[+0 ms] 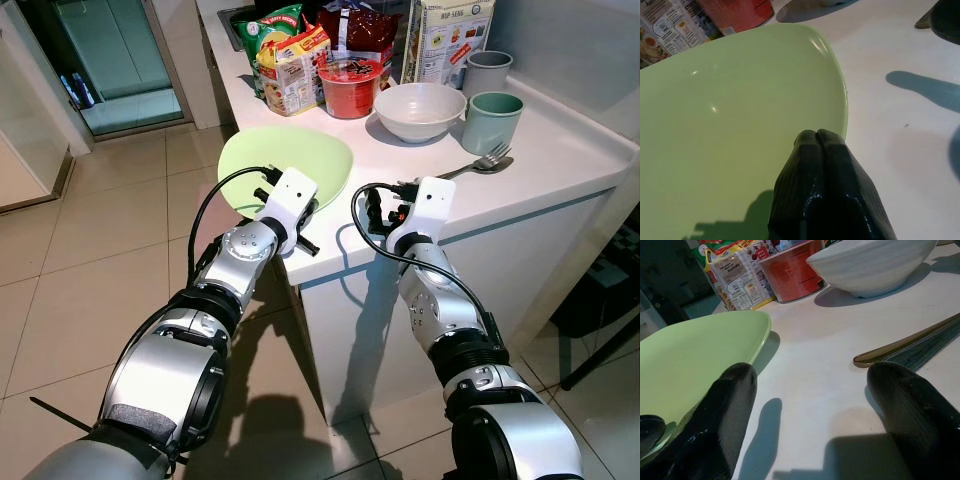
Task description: Setting the table
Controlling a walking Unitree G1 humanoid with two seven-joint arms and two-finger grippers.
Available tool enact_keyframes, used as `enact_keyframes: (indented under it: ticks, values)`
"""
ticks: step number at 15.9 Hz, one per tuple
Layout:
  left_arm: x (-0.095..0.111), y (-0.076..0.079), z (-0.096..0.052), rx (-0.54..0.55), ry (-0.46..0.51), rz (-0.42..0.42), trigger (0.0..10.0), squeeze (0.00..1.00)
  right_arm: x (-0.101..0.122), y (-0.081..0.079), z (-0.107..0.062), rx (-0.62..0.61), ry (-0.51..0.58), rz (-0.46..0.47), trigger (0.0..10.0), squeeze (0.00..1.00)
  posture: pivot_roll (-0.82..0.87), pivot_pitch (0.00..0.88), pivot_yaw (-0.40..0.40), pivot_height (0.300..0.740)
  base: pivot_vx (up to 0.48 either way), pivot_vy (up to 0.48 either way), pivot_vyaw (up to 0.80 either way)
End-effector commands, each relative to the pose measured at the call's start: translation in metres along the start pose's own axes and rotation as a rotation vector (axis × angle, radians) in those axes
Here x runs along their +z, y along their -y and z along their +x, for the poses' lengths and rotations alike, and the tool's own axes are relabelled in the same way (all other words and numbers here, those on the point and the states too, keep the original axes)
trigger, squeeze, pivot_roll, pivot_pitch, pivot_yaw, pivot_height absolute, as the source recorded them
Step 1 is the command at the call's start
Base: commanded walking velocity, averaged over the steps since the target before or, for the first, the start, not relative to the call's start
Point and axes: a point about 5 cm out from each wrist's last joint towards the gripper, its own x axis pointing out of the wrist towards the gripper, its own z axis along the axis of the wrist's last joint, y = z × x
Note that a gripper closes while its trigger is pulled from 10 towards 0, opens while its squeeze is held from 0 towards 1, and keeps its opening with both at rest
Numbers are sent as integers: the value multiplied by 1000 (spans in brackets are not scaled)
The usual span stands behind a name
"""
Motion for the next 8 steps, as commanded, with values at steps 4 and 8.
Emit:
enact_keyframes:
  ticks: [4, 8]
  values:
    - [-20, 8, -3, -44, -101, 11, 10000, 0, -3, -2, 2, 3, -29, -18, 10000, 0, 24, 0, 104, 740, 0, 0, 0]
    - [-19, 9, -2, -45, -99, 10, 10000, 0, -3, -2, 2, 4, -31, -24, 10000, 0, 20, 0, 101, 740, 0, 0, 0]
